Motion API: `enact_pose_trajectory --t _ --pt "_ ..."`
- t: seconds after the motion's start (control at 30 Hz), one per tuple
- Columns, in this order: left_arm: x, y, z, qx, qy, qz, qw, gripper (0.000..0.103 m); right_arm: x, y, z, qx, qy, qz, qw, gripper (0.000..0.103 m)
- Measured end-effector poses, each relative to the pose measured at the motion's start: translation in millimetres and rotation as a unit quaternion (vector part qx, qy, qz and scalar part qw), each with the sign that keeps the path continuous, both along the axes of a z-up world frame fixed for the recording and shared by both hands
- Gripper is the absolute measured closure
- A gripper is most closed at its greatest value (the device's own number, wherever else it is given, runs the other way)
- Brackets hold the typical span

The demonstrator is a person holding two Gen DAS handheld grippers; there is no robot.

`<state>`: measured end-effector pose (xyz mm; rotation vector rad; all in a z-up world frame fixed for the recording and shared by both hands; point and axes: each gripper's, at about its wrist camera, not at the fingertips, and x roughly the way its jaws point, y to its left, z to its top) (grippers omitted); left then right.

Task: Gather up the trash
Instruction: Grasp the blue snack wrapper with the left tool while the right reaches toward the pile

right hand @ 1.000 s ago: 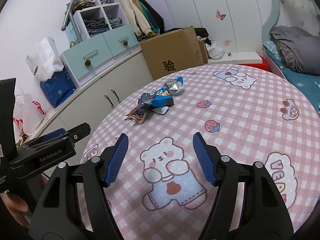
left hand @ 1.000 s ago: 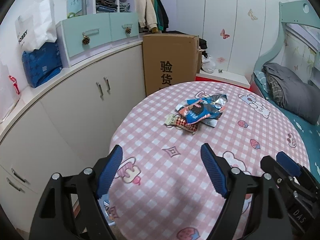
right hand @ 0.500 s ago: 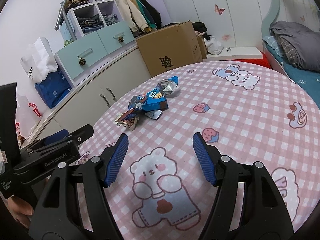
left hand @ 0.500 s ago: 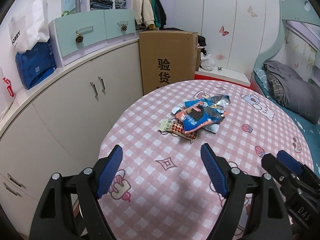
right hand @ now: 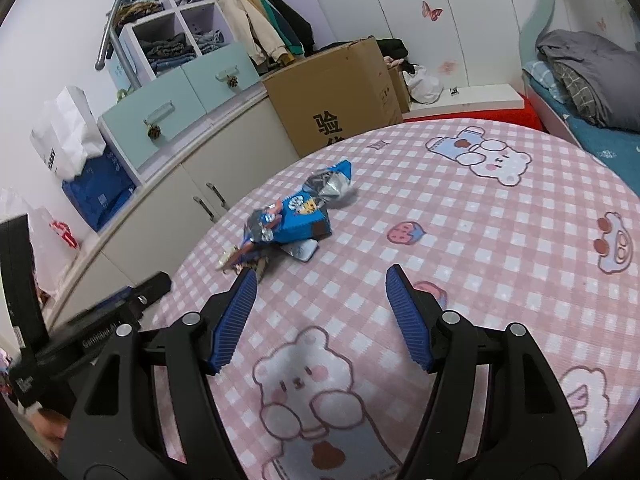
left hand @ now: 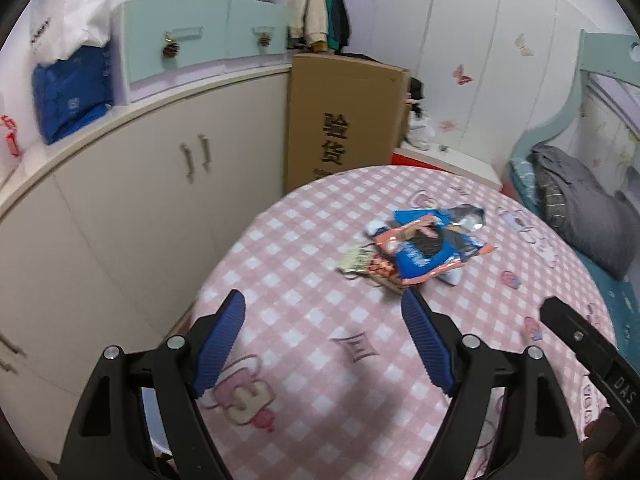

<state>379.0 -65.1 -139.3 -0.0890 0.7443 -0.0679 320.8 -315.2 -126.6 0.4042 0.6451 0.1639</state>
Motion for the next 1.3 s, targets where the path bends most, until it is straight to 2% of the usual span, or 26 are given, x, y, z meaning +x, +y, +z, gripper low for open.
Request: enact_pose_trajectory --t 0.07,0.23,0.33,0.43,0.47,0.53,0.57,0.6,0.63,0.8,0.9,1.03,1.13,1.3 --pt "7 -9 0 -0.005 -0.007 -0.025 0.9997 0.024 3 0 1 0.001 -0.003 -0.005 1.000 0.036" --pt "19 -42 -1 0.033 -0.021 -0.077 0.9963 0.024 12 -8 7 -0.002 -0.010 -0.020 1.000 0.033" --pt "26 -65 -5 0.072 -0.027 -0.107 0.9913 0.024 18 -15 7 -0.001 -0.011 -0.028 1.000 0.033" --pt "39 -82 -14 0.107 -0.024 -0.117 0.9871 0.024 24 -20 5 0.002 -0.009 -0.033 0.999 0.033" --pt "42 -84 -15 0.107 -0.020 -0.117 0.9871 0.025 26 -22 3 0.003 -0.007 -0.032 0.999 0.033" --pt "51 -86 -18 0.097 -0.008 -0.123 0.9877 0.037 29 -23 1 0.003 -0.005 -0.032 0.999 0.033" --pt "57 -86 -21 0.091 0.005 -0.125 0.9879 0.053 31 -23 0 0.003 -0.002 -0.031 1.000 0.033" --pt "62 -85 -24 0.083 0.016 -0.126 0.9884 0.076 32 -23 0 0.004 -0.001 -0.030 1.000 0.033" --pt "64 -82 -25 0.073 0.023 -0.128 0.9889 0.085 33 -23 -1 0.005 -0.001 -0.029 1.000 0.033" --pt "56 -62 -15 0.002 0.006 -0.130 0.9915 0.101 35 -21 3 -0.001 -0.004 -0.026 1.000 0.033" --pt "44 -46 -2 -0.035 -0.019 -0.128 0.9909 0.102 39 -20 4 -0.003 -0.002 -0.024 1.000 0.033" --pt "36 -21 10 -0.075 -0.045 -0.094 0.9917 0.102 50 -11 3 -0.010 0.011 -0.012 1.000 0.033" --pt "32 -4 14 -0.076 -0.067 -0.053 0.9935 0.102 66 3 -1 -0.023 0.027 0.003 0.999 0.032" --pt "36 14 12 -0.110 -0.054 -0.060 0.9907 0.102 95 21 -8 -0.020 0.046 0.026 0.998 0.032"
